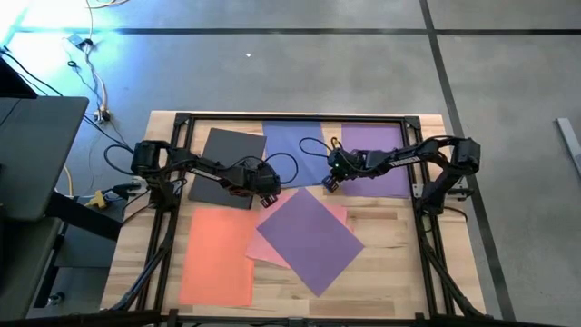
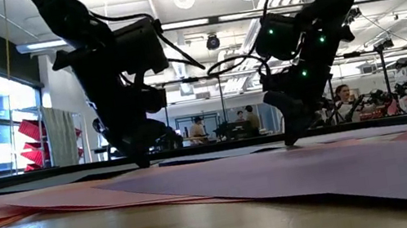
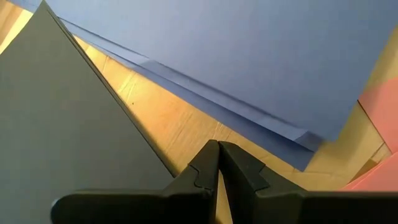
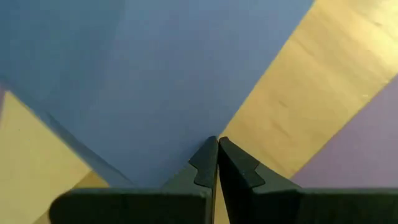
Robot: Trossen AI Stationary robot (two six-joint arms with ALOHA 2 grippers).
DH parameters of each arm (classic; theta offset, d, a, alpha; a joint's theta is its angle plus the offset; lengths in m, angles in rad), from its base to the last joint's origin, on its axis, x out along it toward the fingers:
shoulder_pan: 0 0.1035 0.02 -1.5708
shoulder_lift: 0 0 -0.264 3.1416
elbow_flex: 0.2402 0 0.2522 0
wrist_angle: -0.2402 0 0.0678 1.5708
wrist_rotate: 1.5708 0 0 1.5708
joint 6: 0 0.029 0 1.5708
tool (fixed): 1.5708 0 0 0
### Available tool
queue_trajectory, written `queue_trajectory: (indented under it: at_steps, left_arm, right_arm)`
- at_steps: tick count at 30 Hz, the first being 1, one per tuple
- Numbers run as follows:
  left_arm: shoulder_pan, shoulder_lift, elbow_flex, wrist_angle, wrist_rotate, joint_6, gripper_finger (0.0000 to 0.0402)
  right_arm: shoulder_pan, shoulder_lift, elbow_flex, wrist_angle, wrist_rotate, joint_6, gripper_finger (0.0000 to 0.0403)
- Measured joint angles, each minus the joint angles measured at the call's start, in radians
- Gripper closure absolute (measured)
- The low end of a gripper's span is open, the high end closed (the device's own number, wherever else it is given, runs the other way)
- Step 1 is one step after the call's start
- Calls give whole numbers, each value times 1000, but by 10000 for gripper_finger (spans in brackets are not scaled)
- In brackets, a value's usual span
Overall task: Organize paper
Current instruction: Adjust the stacked blue and black papers
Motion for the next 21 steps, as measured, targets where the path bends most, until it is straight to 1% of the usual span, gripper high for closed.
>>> queue_trajectory:
  at_steps: [9,13,16,21]
  left_arm:
    - [-3,1,0,3,4,6,401]
    - [-16,-10,0,-15,-11,7,402]
    - [-27,-35,-1,-43,-11,-3,401]
    - [-25,-61,-1,-56,-44,-3,401]
  right_arm:
    - [14,0,-1,15,7,-3,403]
    - [14,1,-3,28,11,-36,403]
    - [16,-2,-3,28,33,-58,403]
    - [17,-26,-5,29,77,-61,403]
